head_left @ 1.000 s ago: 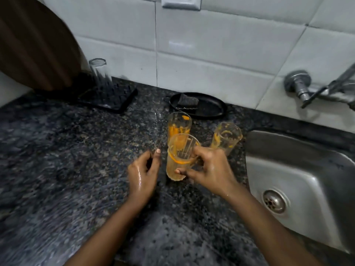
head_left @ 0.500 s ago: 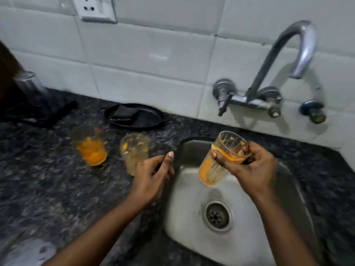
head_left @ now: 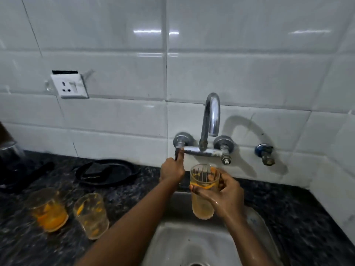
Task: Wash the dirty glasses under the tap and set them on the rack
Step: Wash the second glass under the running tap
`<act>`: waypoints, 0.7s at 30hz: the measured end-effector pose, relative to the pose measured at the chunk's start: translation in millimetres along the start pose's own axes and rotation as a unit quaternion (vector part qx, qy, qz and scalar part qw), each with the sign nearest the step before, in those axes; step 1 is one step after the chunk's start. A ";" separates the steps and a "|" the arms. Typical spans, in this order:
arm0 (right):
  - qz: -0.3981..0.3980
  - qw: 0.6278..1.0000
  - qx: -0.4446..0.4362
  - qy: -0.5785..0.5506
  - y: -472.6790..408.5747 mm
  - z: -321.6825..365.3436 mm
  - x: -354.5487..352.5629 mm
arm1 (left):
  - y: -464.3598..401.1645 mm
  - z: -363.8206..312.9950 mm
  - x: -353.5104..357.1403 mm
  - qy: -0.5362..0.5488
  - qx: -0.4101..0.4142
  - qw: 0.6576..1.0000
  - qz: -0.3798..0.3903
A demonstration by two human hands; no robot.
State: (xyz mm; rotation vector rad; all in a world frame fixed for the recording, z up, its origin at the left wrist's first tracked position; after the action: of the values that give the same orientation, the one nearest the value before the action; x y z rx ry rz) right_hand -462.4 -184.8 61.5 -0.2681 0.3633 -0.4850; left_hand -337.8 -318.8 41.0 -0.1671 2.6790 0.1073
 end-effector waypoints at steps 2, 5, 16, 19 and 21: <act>0.007 1.000 0.000 -0.008 0.7 -0.2 -3.4 | 5.9 0.9 4.3 0.200 -0.086 0.975 0.039; 0.019 1.000 -0.003 -0.015 2.8 -1.8 -7.9 | 12.6 -0.4 2.5 0.311 -0.151 0.930 0.122; 0.043 0.987 0.097 -0.120 8.0 -16.1 -4.1 | 86.5 61.1 -7.3 0.208 -0.038 0.941 0.265; 0.065 0.965 0.159 -0.199 10.1 -16.9 2.7 | 87.3 59.7 -7.4 0.220 -0.041 0.942 0.250; 0.076 0.942 0.211 -0.248 15.6 -22.9 9.0 | 84.7 60.9 -8.0 0.224 -0.037 0.946 0.232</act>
State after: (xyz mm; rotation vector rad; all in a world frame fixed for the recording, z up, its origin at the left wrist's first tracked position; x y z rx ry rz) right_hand -457.8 -179.8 33.2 0.0597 -0.2153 -0.3164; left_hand -315.7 -227.9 -5.9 0.4790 3.1154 0.3536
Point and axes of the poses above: each hand's wrist, its own y-axis away from the middle knuckle, its own x-axis out of the palm, z = x × y, the point moved 3 cm from there along -y, towards the middle knuckle, and after that the axes turned 1 degree about y, right-handed, at the moved point
